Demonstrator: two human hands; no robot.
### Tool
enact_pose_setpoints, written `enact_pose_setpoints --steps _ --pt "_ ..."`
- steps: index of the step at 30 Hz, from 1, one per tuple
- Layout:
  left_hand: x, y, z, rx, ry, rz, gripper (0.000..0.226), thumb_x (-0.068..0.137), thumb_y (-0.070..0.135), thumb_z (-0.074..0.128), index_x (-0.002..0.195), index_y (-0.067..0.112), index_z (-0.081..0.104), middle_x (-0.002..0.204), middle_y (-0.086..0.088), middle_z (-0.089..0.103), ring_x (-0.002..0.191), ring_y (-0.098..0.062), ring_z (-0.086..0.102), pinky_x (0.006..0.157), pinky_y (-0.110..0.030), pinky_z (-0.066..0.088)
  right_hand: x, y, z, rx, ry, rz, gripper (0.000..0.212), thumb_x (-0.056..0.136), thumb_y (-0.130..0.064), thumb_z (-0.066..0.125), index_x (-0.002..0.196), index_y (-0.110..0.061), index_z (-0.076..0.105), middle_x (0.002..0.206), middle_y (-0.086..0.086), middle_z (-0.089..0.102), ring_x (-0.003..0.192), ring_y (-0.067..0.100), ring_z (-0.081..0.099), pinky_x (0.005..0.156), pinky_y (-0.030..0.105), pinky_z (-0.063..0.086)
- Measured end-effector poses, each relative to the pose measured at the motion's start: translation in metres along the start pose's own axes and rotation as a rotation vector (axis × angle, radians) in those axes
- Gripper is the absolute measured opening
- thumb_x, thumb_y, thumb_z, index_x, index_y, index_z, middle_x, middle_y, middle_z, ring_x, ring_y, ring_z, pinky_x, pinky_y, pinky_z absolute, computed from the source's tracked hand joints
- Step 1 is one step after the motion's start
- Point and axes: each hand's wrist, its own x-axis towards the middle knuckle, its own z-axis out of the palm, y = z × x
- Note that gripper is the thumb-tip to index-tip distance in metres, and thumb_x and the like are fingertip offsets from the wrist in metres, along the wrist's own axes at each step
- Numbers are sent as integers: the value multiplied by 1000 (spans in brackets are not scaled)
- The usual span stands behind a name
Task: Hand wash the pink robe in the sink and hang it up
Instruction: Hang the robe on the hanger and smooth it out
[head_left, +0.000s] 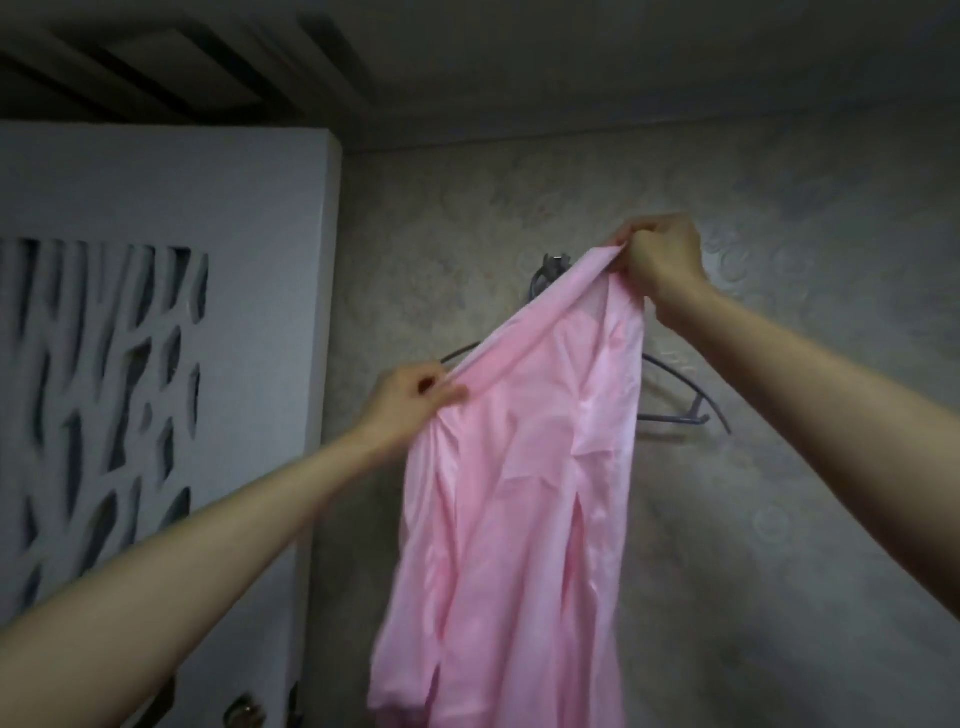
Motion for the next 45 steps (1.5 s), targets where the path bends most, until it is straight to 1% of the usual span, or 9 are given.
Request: enact_pose_setpoints --steps 4,7,10,15,22,31,39,42,45 --pt "22 24 -44 -377 -126 -276 24 95 21 52 73 13 60 57 1 61 50 -3 52 54 -20 43 -2 18 -27 -107 -336 181 13 72 3 71 82 -6 67 56 -2 61 62 15 55 46 16 48" --pt "34 45 -54 -657 -229 -391 28 97 29 47 88 8 65 71 -2 71 62 -12 66 60 -21 56 -2 32 -51 37 -687 435 53 54 -13 86 103 1 69 84 8 69 75 20 66 56 21 56" --pt "38 57 -57 -361 -252 -206 30 87 43 59 101 17 61 101 -4 65 77 -4 61 68 -11 51 2 49 -69 281 -892 516 68 22 -19 97 86 -6 77 87 8 73 75 16 70 62 25 57" --pt "34 44 -47 722 -323 319 71 73 51 70 128 26 32 104 2 57 85 -21 57 65 -26 33 4 46 -81 248 -655 506 29 61 -16 82 87 -10 72 84 5 72 66 12 69 61 25 58" --pt "34 23 -51 670 -283 348 21 88 35 58 92 19 45 84 0 51 80 -25 55 56 -29 22 6 18 -87 356 -391 378 19 84 -4 53 76 -13 68 64 0 70 59 12 67 62 24 58" --pt "25 -7 -53 983 -474 47 33 76 34 53 105 20 53 103 -5 64 89 -25 58 52 -26 32 11 22 -96 348 -177 289 29 75 2 48 66 -11 72 60 1 67 62 18 63 66 22 53" --pt "36 24 -57 -676 -262 -478 17 94 1 46 90 5 61 68 -1 71 60 -10 68 60 -20 56 21 31 -107 279 -79 288 32 58 -11 64 89 -8 70 79 5 70 66 18 65 66 25 55" --pt "41 36 -50 -273 -93 -227 10 91 3 53 89 5 63 77 -5 66 70 -15 61 58 -19 47 37 44 -121 217 6 307 65 40 -16 70 104 -3 71 104 14 70 86 26 68 80 38 57" --pt "49 31 -46 368 72 203 15 85 7 50 93 3 62 89 -17 64 82 -28 59 60 -30 31 31 43 -129 82 -87 200 39 49 -18 67 88 -18 75 93 8 69 83 21 64 88 38 52"
